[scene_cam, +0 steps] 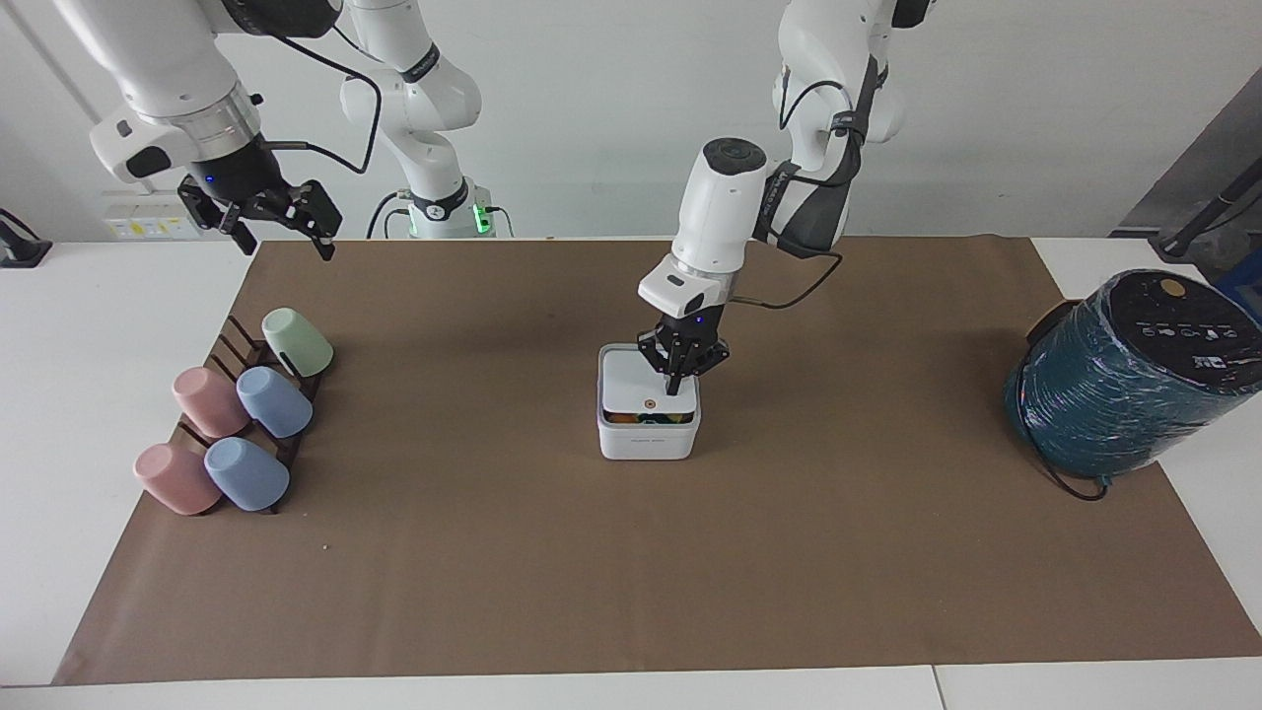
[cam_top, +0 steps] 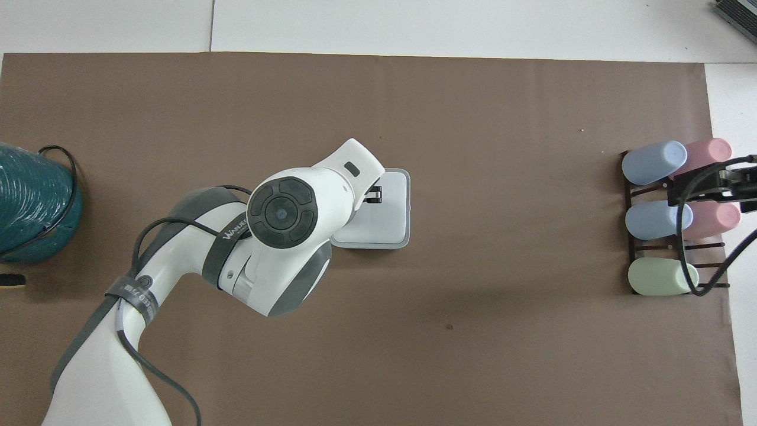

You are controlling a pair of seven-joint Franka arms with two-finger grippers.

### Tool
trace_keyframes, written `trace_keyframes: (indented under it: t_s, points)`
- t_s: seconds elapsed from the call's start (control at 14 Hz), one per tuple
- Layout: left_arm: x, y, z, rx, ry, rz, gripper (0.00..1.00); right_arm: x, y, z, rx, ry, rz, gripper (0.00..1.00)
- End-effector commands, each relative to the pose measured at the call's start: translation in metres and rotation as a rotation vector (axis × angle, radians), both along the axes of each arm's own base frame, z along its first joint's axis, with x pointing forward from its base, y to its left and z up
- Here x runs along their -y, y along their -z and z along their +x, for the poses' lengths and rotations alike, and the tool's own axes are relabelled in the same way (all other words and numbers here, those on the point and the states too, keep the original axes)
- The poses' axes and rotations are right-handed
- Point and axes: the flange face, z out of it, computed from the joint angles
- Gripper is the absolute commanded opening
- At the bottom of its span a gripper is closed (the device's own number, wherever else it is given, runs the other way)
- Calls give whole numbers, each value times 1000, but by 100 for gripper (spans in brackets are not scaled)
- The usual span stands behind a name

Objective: Close trash can lid
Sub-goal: 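Swing the white lid down over the bin with the left gripper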

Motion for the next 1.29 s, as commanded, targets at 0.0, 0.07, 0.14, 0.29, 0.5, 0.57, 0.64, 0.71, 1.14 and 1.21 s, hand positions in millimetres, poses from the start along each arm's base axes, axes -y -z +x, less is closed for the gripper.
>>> trace_keyframes:
  t_s: [0.0, 0.07, 0.14, 0.29, 0.5, 0.57, 0.64, 0.71, 1.14, 1.21]
  points:
    - [6, 13, 4, 5, -6, -5, 0, 1, -2, -6, -3, -33, -3, 100]
    - [7, 17, 3, 0, -5, -1, 0, 1, -2, -6, -3, -34, -3, 100]
    - [7, 17, 3, -3, -4, 2, 0, 2, -2, -6, -3, -33, -3, 100]
    - [9, 18, 1, -10, -4, 6, 0, 2, -2, -6, -3, -33, -3, 100]
    - [28, 32, -8, -12, 32, 13, 0, 1, -2, -6, -3, -34, -3, 100]
    - [31, 33, -4, -6, 32, 7, 0, 2, -2, -6, -3, -33, -3, 100]
    - [33, 33, -4, -3, 35, 5, 0, 2, -2, -6, -3, -33, -3, 100]
    - [32, 33, -3, -7, 31, 8, 0, 2, -2, -6, -3, -33, -3, 100]
    - [48, 22, -12, 7, 59, -4, 0, 2, -2, -6, -3, -33, -3, 100]
    - [47, 15, -13, 5, 59, -2, 0, 2, -2, -6, -3, -33, -3, 100]
